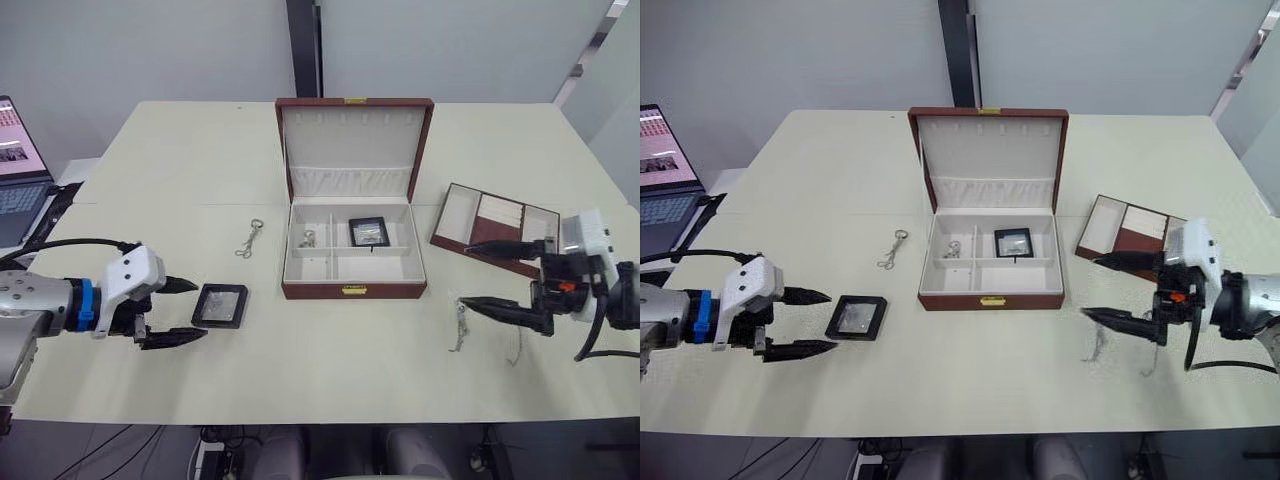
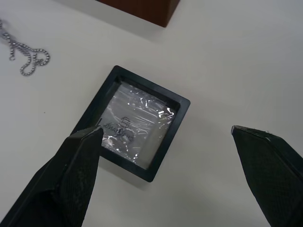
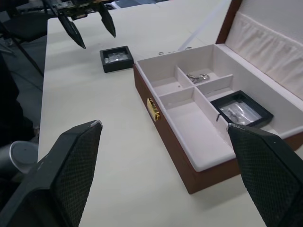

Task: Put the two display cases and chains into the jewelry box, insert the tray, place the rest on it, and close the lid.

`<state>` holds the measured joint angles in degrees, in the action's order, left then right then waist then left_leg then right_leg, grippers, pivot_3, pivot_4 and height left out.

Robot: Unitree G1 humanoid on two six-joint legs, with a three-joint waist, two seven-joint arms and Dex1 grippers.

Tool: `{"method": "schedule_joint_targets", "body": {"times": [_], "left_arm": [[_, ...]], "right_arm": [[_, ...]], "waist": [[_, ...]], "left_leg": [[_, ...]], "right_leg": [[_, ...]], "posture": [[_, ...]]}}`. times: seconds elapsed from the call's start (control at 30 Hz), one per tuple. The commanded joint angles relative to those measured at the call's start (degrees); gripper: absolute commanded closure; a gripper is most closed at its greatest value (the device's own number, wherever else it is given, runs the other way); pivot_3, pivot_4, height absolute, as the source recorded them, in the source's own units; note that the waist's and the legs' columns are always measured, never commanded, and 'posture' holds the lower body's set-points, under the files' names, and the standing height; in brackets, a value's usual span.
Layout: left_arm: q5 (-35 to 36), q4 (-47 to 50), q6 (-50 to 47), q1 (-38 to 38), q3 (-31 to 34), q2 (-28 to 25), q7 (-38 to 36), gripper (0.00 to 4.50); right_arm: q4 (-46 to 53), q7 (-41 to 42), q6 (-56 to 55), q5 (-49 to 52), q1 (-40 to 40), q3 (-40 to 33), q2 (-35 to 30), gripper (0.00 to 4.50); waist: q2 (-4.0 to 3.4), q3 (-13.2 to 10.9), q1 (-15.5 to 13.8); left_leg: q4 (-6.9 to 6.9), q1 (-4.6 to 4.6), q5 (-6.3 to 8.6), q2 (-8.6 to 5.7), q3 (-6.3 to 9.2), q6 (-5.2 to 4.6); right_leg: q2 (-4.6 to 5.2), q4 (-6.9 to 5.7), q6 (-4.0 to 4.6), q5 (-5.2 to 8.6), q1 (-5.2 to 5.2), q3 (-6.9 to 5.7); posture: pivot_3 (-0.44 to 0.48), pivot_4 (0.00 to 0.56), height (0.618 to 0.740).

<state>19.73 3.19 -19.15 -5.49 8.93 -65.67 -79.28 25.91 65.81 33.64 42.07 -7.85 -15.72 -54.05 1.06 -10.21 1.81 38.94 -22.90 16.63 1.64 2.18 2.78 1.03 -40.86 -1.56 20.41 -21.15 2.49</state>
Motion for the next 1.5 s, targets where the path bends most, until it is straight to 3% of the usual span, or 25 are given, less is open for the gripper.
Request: {"method": "schedule_joint_targets", "body": {"times": [0.03, 0.3, 0.7, 0.83, 1.17, 1.23, 1.5], "left_arm": [[-1.55, -0.02, 2.68, -2.69, -2.74, -1.32, -2.57, 0.02], [-6.73, -4.5, 7.68, -6.66, -9.59, 0.39, -3.59, 0.02], [-9.21, -7.71, 10.78, -6.67, -11.74, 2.43, -2.55, 0.02], [-9.47, -9.19, 12.2, -7.05, -11.71, 2.89, -2.24, 0.89], [-9.94, -11.91, 14.79, -6.61, -11.54, 2.95, -2.29, 4.05], [-10.1, -12.47, 15.3, -6.62, -11.57, 3.0, -2.27, 4.48], [-10.37, -14.15, 16.56, -7.37, -12.07, 3.72, -2.21, 4.49]], "right_arm": [[4.52, -0.78, -0.12, 1.42, -0.36, 1.3, 0.51, 0.0], [7.07, -2.94, -1.5, -0.44, 2.3, 3.27, 2.19, 0.0], [6.85, -4.4, -1.94, -0.46, 3.39, 2.85, 2.27, 0.0], [6.72, -4.57, -2.15, -0.64, 3.47, 3.19, 2.32, 0.0], [6.21, -4.39, -3.1, -1.19, 3.89, 3.42, 2.37, 0.0], [6.16, -4.3, -3.15, -1.21, 3.96, 3.2, 2.37, 0.0], [6.45, -4.37, -2.94, -0.99, 4.5, 2.63, 2.27, 0.0]], "waist": [[0.0, 0.0, -0.01], [0.0, 0.0, -0.03], [0.0, 0.0, 0.02], [0.0, 0.0, 0.02], [0.0, 0.0, 0.02], [0.0, 0.0, 0.03], [0.0, 0.0, 0.03]], "left_leg": [[0.0, 0.0, 0.0, -0.01, 0.0, 0.0], [0.01, 0.0, 0.0, 0.0, -0.01, 0.0], [0.01, 0.01, 0.0, 0.02, 0.0, -0.01], [0.01, 0.01, 0.0, 0.02, 0.0, -0.01], [0.01, 0.02, 0.0, 0.02, 0.01, -0.01], [0.01, 0.02, 0.0, 0.02, 0.01, -0.01], [0.01, 0.03, 0.0, 0.02, 0.01, -0.01]], "right_leg": [[0.0, -0.01, 0.0, 0.0, 0.0, 0.0], [-0.21, -0.01, 0.0, 0.0, -0.01, 0.01], [-0.22, -0.02, 0.0, 0.0, -0.01, 0.02], [-0.22, -0.02, 0.0, 0.0, -0.01, 0.01], [-0.22, -0.02, 0.0, 0.0, -0.01, 0.01], [-0.22, -0.03, 0.0, 0.0, 0.0, 0.01], [-0.21, -0.04, 0.0, 0.0, 0.0, 0.0]], "posture": [[0.0, 0.15, 0.74], [0.0, 0.15, 0.74], [0.0, 0.15, 0.74], [0.0, 0.15, 0.74], [0.0, 0.15, 0.74], [0.0, 0.15, 0.74], [0.0, 0.15, 0.74]]}}
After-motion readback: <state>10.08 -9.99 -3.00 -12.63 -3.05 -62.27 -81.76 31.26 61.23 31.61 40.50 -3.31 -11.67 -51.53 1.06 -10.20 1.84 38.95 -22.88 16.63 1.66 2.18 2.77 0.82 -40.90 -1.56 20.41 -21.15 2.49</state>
